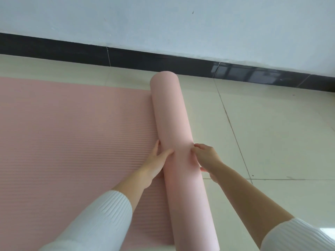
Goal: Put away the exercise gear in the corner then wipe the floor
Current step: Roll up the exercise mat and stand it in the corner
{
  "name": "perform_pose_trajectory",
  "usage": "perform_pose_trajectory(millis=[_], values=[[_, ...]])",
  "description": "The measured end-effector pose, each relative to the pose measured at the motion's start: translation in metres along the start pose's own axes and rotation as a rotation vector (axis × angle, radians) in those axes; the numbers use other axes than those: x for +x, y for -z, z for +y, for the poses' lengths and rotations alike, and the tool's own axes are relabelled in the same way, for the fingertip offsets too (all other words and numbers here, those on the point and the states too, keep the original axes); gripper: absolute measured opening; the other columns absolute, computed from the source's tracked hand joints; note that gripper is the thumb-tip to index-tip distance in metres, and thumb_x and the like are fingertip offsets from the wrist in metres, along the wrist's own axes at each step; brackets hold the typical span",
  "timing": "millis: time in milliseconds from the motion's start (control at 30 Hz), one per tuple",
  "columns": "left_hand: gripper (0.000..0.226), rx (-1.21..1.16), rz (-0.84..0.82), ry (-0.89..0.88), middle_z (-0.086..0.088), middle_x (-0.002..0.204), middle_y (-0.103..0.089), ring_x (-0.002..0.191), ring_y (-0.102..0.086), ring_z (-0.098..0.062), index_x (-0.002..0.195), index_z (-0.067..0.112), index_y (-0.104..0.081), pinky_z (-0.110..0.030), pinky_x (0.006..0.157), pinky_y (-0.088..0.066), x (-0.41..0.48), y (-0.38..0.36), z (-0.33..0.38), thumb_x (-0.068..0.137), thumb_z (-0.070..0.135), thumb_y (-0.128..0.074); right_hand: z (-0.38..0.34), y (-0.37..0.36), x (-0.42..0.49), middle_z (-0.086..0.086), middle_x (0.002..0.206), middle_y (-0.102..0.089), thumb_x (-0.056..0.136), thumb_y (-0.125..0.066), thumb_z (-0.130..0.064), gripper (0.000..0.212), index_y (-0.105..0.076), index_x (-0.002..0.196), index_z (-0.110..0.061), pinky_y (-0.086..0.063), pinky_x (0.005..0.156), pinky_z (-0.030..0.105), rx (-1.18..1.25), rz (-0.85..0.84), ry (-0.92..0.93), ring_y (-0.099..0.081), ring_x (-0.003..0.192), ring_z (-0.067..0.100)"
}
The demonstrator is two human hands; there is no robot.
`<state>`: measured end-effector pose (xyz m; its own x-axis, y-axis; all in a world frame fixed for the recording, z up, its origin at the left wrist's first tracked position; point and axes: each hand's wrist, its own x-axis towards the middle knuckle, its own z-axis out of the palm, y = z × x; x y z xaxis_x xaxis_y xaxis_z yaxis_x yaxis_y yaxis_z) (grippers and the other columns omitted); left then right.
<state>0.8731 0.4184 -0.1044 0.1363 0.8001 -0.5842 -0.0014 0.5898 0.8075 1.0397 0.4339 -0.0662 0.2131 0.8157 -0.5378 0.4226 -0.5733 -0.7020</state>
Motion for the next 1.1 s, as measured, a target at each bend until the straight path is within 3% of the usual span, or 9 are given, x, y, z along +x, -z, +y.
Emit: perform_pose_trajectory(millis=[200, 400, 467, 567, 700, 800, 867, 967, 1100], values=[[0.068, 0.012, 0.053, -0.200, 0.009, 0.109, -0.064, 0.095, -0.064, -0.004, 0.134, 0.050, -0.030, -0.016, 0.069, -0.049, 0.008, -0.041, 0.017, 0.081, 0.036, -0.071, 0.021, 0.026, 0.007, -0.006, 0.104, -0.070, 0.091, -0.048, -0.020, 0.028, -0.070, 0.106, -0.029, -0.053, 0.071, 0.032, 0.168, -0.064, -0.051, -0.064, 0.098, 0.019], [0.074, 0.118, 0.041, -0.224, 0.006, 0.110, -0.067, 0.094, -0.067, -0.007, 0.132, 0.057, -0.032, -0.028, 0.083, -0.055, 0.018, -0.045, 0.011, 0.074, 0.042, -0.075, 0.034, 0.035, 0.014, -0.005, 0.110, -0.068, 0.090, -0.052, -0.022, 0.027, -0.064, 0.115, -0.023, -0.054, 0.072, 0.034, 0.239, -0.096, -0.085, -0.065, 0.096, 0.017], [0.070, 0.127, 0.041, -0.178, 0.006, 0.110, -0.068, 0.091, -0.068, -0.005, 0.132, 0.057, -0.033, -0.022, 0.077, -0.055, 0.017, -0.028, 0.003, 0.076, 0.043, -0.074, 0.031, 0.033, 0.015, -0.002, 0.112, -0.063, 0.089, -0.056, -0.020, 0.030, -0.056, 0.119, -0.019, -0.052, 0.072, 0.034, 0.259, -0.105, -0.105, -0.061, 0.092, 0.015], [0.068, 0.142, 0.079, -0.109, 0.005, 0.105, -0.068, 0.086, -0.067, -0.002, 0.137, 0.050, -0.035, -0.010, 0.064, -0.047, 0.010, -0.001, -0.001, 0.081, 0.038, -0.070, 0.019, 0.025, 0.014, 0.003, 0.105, -0.063, 0.083, -0.063, -0.022, 0.024, -0.064, 0.103, -0.008, -0.051, 0.076, 0.038, 0.194, -0.167, -0.074, -0.061, 0.089, 0.021], [0.070, 0.238, 0.224, -0.112, 0.000, 0.110, -0.055, 0.094, -0.058, -0.011, 0.137, 0.048, -0.038, -0.023, 0.076, -0.042, 0.001, 0.036, -0.005, 0.080, 0.028, -0.073, -0.004, 0.006, 0.004, 0.000, 0.094, -0.062, 0.083, -0.066, -0.031, 0.026, -0.066, 0.099, -0.010, -0.050, 0.071, 0.032, 0.047, -0.123, 0.072, -0.057, 0.081, 0.015], [0.052, 0.237, 0.290, -0.138, -0.001, 0.094, -0.061, 0.083, -0.063, -0.019, 0.116, 0.043, -0.054, -0.036, 0.075, -0.051, -0.005, 0.063, -0.005, 0.080, 0.008, -0.067, -0.024, -0.012, -0.007, -0.008, 0.100, -0.064, 0.085, -0.064, -0.036, 0.021, -0.072, 0.096, -0.020, -0.041, 0.072, 0.024, -0.027, -0.147, 0.166, -0.055, 0.090, 0.005], [0.037, 0.149, 0.289, -0.083, 0.000, 0.091, -0.067, 0.079, -0.067, -0.018, 0.112, 0.036, -0.061, -0.036, 0.075, -0.053, -0.013, 0.079, -0.003, 0.085, 0.011, -0.061, -0.040, -0.027, -0.016, -0.014, 0.100, -0.063, 0.086, -0.062, -0.036, 0.021, -0.074, 0.094, -0.021, -0.040, 0.071, 0.022, -0.005, -0.228, 0.166, -0.054, 0.091, 0.002], [0.019, 0.005, 0.233, 0.031, 0.004, 0.096, -0.071, 0.083, -0.067, -0.019, 0.101, 0.034, -0.068, -0.037, 0.082, -0.051, -0.030, 0.094, -0.006, 0.091, 0.034, -0.052, -0.062, -0.053, -0.028, -0.014, 0.112, -0.062, 0.087, -0.059, -0.039, 0.024, -0.076, 0.094, -0.023, -0.049, 0.089, 0.038, 0.054, -0.301, 0.158, -0.056, 0.104, 0.010], [0.028, -0.082, 0.351, -0.010, -0.004, 0.096, -0.069, 0.084, -0.062, -0.021, 0.095, 0.021, -0.068, -0.039, 0.080, -0.049, -0.039, 0.121, -0.016, 0.085, 0.038, -0.049, -0.074, -0.080, -0.035, 0.013, 0.116, -0.059, 0.092, -0.054, -0.013, 0.029, -0.060, 0.120, -0.009, -0.057, 0.081, 0.051, 0.340, -0.307, 0.087, -0.065, 0.100, 0.026]])
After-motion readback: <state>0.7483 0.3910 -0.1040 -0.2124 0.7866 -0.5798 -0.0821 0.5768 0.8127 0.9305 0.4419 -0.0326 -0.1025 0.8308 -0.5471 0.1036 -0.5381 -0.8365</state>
